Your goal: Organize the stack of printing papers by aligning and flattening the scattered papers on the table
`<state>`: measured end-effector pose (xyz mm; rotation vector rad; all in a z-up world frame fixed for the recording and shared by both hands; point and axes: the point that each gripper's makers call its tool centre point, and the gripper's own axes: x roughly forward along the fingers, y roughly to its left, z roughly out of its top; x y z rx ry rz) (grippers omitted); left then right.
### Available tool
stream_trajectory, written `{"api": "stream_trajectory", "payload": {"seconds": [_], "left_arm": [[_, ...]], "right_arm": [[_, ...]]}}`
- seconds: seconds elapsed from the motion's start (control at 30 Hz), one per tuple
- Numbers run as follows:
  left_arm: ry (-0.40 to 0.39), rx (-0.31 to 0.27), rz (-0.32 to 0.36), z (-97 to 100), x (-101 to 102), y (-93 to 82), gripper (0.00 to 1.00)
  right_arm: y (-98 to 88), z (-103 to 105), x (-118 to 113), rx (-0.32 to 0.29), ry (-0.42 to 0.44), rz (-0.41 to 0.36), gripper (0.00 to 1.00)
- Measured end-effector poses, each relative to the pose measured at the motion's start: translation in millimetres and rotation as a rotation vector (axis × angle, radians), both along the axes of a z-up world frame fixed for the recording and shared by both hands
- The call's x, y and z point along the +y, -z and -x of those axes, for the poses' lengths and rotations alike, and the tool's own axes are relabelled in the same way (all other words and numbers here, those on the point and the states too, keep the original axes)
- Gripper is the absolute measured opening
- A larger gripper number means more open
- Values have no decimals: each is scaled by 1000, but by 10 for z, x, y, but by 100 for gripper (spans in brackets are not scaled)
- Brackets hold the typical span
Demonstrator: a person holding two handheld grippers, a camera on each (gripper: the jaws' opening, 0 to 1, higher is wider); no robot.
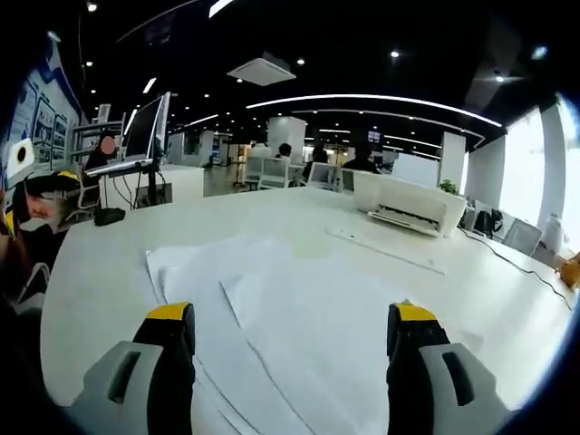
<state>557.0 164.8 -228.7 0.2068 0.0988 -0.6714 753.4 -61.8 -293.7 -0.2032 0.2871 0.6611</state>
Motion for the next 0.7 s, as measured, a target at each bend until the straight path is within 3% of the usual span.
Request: {"api": "stream_trajectory", "payload": {"seconds": [0.7], "left_arm": [[37, 2, 0, -191, -113, -35, 94]], "right_arm": [[170, -236, 317, 31, -32, 13, 83]]}}
